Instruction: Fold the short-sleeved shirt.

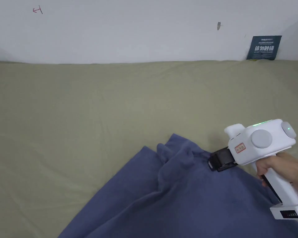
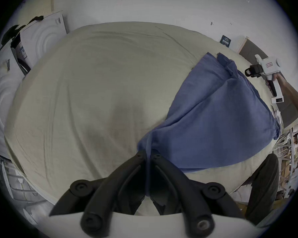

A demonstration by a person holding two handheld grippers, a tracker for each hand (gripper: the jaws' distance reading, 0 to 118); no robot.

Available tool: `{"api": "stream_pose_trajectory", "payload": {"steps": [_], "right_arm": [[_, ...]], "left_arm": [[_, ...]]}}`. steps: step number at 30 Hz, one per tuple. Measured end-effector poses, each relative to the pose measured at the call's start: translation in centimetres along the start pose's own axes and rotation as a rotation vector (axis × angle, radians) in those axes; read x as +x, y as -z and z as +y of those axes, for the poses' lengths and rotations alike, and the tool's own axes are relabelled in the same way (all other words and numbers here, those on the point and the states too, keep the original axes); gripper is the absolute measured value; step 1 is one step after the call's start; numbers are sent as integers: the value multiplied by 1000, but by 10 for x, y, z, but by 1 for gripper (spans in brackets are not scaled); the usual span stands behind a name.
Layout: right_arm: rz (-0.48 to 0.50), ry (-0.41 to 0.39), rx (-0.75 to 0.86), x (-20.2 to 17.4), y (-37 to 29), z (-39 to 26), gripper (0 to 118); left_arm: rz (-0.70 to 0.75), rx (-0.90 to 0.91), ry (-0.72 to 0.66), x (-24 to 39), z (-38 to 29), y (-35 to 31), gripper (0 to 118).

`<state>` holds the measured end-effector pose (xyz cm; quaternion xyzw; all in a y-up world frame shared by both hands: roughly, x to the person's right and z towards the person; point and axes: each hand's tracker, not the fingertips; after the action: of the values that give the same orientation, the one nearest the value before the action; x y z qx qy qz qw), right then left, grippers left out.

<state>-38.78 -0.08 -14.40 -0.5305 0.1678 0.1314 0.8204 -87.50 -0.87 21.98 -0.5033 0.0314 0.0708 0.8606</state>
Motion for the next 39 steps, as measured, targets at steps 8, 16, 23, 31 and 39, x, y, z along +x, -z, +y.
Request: {"api": "stream_pose_trajectory", "payload": {"steps": [8,16,23,31,39], "right_arm": [[37,19,-75,-3,11,-6,75],[3,-87,173,-29,-138,-29,1],[-93,-96,491,-39,-317,-55,1],[-233,-41,752,-23,-464,-64,1],[-303,101,916,6,-514,-47,1]], "left_arm": [[2,-1,-20,-11,1,0,1],[31,83,-45,-1,6,-39,1],[6,320,-11,30,67,-130,1],[-10,548,-23,69,179,-235,1],[75,650,-37,103,274,-305,1]]}}
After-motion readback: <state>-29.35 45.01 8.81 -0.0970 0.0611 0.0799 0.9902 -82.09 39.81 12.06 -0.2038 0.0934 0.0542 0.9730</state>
